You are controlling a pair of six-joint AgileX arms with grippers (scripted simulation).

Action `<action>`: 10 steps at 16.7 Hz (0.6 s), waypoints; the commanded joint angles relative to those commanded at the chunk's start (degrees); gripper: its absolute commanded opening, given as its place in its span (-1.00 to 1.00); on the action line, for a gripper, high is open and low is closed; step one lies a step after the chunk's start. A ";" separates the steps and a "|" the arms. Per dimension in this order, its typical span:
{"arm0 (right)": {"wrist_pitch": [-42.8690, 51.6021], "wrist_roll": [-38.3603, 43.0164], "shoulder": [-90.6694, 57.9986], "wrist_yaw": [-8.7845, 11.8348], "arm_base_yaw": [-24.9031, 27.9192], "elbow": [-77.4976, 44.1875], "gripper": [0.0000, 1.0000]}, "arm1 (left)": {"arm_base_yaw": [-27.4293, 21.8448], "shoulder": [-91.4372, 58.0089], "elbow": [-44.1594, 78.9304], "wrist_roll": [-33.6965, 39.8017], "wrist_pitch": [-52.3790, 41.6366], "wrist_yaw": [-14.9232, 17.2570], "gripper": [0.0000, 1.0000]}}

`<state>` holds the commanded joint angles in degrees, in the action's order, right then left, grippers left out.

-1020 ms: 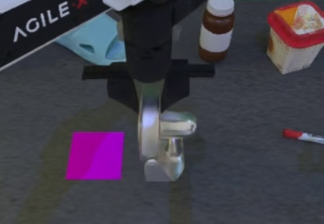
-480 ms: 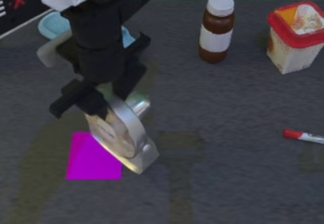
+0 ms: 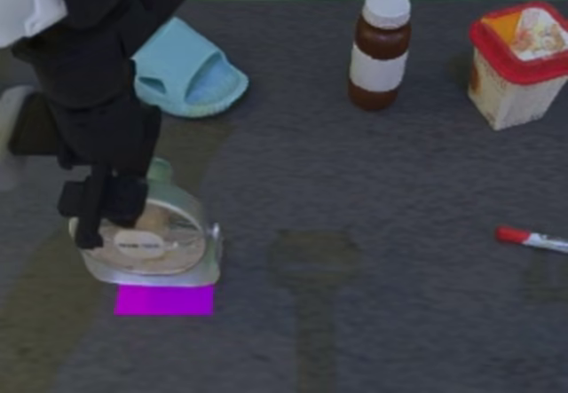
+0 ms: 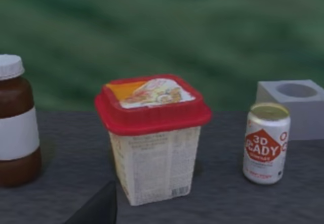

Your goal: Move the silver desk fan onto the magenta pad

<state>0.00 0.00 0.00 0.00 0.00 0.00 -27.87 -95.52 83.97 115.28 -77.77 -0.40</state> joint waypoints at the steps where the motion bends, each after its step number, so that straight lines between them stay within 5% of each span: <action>1: 0.00 0.00 0.00 0.00 0.00 0.00 1.00 | 0.40 0.52 -0.71 1.34 0.24 -0.01 -1.00; 10: 0.00 0.00 0.00 0.00 0.00 0.00 1.00 | 0.72 0.33 -4.51 1.95 4.33 -0.06 -1.00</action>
<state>0.00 0.00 0.00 0.00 0.00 0.00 -27.14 -95.19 79.46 117.23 -73.44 -0.46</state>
